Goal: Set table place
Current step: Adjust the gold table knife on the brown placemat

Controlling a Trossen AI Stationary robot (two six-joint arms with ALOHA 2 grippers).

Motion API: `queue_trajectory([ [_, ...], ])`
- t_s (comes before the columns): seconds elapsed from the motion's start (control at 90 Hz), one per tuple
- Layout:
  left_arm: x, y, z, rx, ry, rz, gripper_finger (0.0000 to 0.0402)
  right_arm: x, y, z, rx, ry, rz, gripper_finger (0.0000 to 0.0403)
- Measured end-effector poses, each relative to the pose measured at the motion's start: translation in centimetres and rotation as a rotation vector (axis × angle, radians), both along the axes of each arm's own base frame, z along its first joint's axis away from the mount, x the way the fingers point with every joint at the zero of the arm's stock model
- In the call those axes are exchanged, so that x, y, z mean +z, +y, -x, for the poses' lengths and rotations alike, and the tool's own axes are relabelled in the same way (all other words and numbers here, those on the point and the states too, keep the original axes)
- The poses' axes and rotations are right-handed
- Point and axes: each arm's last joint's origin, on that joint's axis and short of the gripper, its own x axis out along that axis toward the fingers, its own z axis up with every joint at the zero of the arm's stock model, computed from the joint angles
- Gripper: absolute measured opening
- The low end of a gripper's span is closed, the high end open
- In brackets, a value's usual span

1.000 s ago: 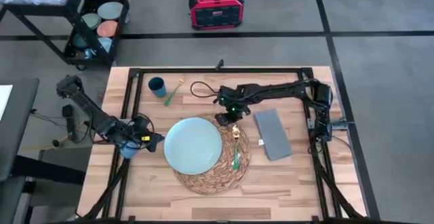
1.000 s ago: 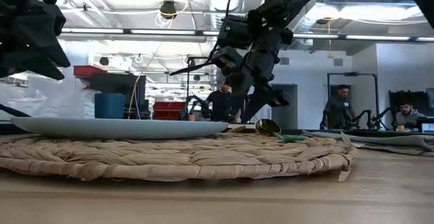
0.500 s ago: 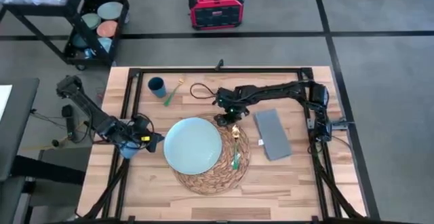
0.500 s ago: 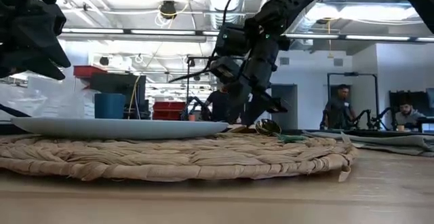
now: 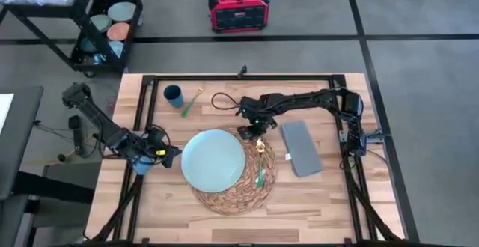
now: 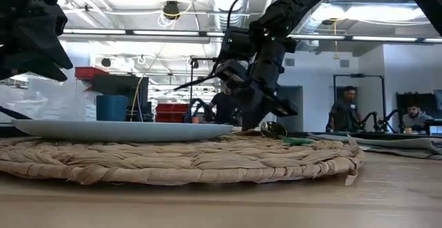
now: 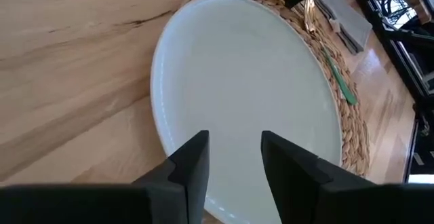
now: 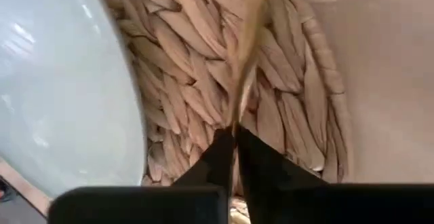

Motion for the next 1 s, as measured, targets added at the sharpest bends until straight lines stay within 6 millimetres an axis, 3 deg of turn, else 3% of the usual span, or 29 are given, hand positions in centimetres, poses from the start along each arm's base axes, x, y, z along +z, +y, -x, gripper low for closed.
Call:
queue_trajectory([
  [0.289,0.0,0.0,0.0,0.001,-0.002,-0.001,0.0119,1.9,-0.3,-0.9,0.014,-0.032,0.021,0.0000],
  [0.433,0.0,0.0,0.0,-0.002,-0.002,-0.009,0.0119,3.5,0.6,-1.2,0.030,0.008,0.023,0.0000],
  [0.733,0.0,0.1,0.0,-0.018,-0.002,-0.058,0.0119,5.7,6.2,-0.9,0.071,0.192,0.021,0.0000],
  [1.0,0.1,0.1,0.0,-0.026,0.000,-0.072,0.0119,7.5,10.9,-0.5,0.007,0.193,0.007,0.0000],
])
